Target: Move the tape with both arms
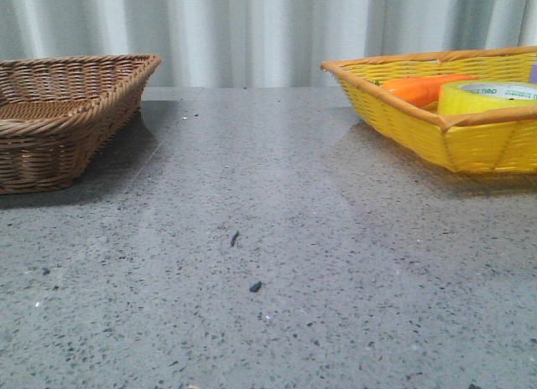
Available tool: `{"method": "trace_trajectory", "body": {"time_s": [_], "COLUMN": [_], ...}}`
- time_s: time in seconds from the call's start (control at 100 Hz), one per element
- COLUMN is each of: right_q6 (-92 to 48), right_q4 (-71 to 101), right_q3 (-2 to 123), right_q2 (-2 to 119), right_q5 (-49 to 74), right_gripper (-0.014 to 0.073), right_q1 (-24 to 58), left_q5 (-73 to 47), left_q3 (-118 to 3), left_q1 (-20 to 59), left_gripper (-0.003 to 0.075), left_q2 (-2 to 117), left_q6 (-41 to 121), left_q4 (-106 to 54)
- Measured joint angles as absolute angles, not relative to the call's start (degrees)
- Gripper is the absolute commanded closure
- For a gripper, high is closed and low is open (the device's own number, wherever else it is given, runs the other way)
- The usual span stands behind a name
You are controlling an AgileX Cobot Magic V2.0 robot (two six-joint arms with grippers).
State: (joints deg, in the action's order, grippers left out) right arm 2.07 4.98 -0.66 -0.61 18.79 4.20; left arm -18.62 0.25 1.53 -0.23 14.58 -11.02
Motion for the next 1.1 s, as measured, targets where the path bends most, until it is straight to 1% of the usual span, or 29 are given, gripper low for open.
{"method": "trace_trajectory", "body": {"time_s": [0.19, 0.37, 0.46, 0.57, 0.68, 0.78, 1.0, 1.1], "right_q6": [2.1, 2.1, 2.1, 2.1, 2.1, 2.1, 2.1, 2.1], "right_q4": [5.0, 4.8, 4.8, 6.3, 9.7, 13.8, 27.1, 29.0], "right_q3": [-0.7, -0.7, -0.7, -0.7, -0.7, -0.7, -0.7, 2.0], "right_q2": [-0.6, -0.6, -0.6, -0.6, -0.6, -0.6, -0.6, -0.6], "right_q5": [18.7, 15.2, 10.6, 4.2, 2.6, 2.6, -2.0, -1.8], "right_gripper": [0.0655, 0.0655, 0.0655, 0.0655, 0.0655, 0.0655, 0.0655, 0.0655], "right_q1": [4.2, 4.2, 4.2, 4.2, 4.2, 4.2, 4.2, 4.2], "left_q5": [-18.6, -18.5, -16.0, -9.9, -3.7, -0.5, 0.8, -1.8], "left_q3": [0.2, 0.2, 0.2, 0.2, 0.2, 0.2, -0.1, -3.2], "left_q1": [1.5, 1.5, 1.5, 1.5, 1.5, 1.5, 1.5, 1.5], "left_gripper": [0.0741, 0.0741, 0.0741, 0.0741, 0.0741, 0.0741, 0.0741, 0.0741], "left_q2": [-0.2, -0.2, -0.2, -0.2, -0.2, -0.2, -0.2, 0.1], "left_q6": [14.6, 14.6, 14.6, 14.6, 14.6, 14.5, 14.6, 15.7], "left_q4": [-11.0, -12.4, -17.8, -30.2, -43.0, -51.0, -55.6, -51.0]}}
